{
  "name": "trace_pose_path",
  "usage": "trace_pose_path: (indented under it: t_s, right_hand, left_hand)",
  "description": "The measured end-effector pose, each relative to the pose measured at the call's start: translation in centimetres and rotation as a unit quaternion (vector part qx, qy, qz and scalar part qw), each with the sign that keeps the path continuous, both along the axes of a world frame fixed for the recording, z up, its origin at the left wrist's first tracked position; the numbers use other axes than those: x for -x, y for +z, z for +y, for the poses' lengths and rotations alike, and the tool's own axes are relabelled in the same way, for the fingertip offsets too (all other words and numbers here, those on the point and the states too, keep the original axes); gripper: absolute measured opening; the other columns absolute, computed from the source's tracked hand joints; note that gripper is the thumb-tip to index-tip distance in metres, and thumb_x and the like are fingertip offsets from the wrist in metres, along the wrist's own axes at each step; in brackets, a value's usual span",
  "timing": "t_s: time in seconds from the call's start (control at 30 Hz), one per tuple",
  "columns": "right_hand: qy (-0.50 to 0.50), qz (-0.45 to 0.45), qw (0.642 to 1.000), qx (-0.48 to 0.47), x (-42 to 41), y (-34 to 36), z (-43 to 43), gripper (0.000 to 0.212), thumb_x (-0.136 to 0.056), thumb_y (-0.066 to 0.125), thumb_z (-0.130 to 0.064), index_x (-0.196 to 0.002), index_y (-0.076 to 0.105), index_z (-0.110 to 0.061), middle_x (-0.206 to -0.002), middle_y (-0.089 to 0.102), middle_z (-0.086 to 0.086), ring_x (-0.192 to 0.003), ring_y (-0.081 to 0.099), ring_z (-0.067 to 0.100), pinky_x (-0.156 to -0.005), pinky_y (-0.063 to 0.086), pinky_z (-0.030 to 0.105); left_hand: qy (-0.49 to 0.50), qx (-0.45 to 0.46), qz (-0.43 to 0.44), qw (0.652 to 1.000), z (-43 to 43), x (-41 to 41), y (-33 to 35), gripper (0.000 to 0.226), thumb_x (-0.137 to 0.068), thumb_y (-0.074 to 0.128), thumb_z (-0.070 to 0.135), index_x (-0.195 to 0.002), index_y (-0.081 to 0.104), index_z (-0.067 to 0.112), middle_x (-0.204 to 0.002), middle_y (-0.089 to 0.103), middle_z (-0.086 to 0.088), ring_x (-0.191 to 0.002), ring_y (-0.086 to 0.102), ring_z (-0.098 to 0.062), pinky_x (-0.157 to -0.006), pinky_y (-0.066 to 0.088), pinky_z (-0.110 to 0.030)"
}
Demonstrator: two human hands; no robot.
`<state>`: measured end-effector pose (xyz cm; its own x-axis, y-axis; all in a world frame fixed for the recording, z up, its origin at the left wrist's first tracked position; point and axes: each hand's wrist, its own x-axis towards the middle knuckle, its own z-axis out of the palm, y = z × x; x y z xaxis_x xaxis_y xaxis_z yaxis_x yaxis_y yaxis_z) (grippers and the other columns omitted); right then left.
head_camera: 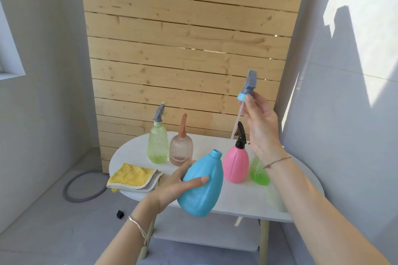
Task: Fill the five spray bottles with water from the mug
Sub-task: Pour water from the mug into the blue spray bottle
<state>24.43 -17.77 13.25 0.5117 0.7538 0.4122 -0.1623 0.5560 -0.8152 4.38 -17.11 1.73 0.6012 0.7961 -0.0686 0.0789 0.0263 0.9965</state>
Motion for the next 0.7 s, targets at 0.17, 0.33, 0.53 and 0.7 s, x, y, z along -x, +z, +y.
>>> trace_pose_path:
  t_s: [0.17, 0.33, 0.53, 0.7]
  right_hand:
    - [-0.003, -0.254, 0.961, 0.109, 0.4, -8.1, 2.3, 0.018, -0.086, 0.069, -0.009, -0.102, 0.066, -0.016, -0.091, 0.068, -0.007, -0.076, 0.061, -0.009, -0.075, 0.046, 0.010]
    - [0.037, -0.341, 0.898, 0.275, -1.0, -19.3, 3.3, 0.018, -0.083, 0.073, -0.019, -0.098, 0.068, -0.028, -0.094, 0.068, -0.009, -0.077, 0.060, 0.004, -0.074, 0.042, 0.011]
    - [0.066, -0.373, 0.865, 0.330, -2.3, -22.9, 3.8, 0.022, -0.084, 0.072, -0.017, -0.105, 0.072, -0.019, -0.091, 0.066, -0.010, -0.073, 0.057, -0.004, -0.070, 0.041, 0.006]
    - [0.074, -0.369, 0.863, 0.338, -2.8, -22.1, 4.0, 0.022, -0.088, 0.068, -0.022, -0.109, 0.071, -0.019, -0.102, 0.068, -0.010, -0.090, 0.061, 0.004, -0.077, 0.041, 0.004]
  left_hand:
    - [0.135, 0.031, -0.079, 0.987, 0.0, 1.2, -4.0, 0.076, -0.050, 0.076, 0.063, -0.119, 0.058, 0.037, -0.115, 0.070, 0.005, -0.101, 0.070, -0.013, -0.085, 0.058, -0.033]
    - [0.190, 0.013, -0.092, 0.977, 0.5, 2.2, -4.6, 0.075, -0.047, 0.074, 0.062, -0.116, 0.059, 0.038, -0.104, 0.072, 0.014, -0.093, 0.070, -0.005, -0.069, 0.055, -0.019]
    - [0.204, 0.029, -0.093, 0.974, 1.0, 1.8, -5.5, 0.075, -0.046, 0.074, 0.062, -0.116, 0.058, 0.038, -0.104, 0.072, 0.014, -0.092, 0.070, -0.003, -0.067, 0.055, -0.018]
    - [0.194, 0.047, -0.068, 0.977, 1.1, 0.6, -6.5, 0.075, -0.045, 0.075, 0.064, -0.114, 0.058, 0.039, -0.114, 0.068, 0.009, -0.099, 0.069, -0.008, -0.077, 0.056, -0.025]
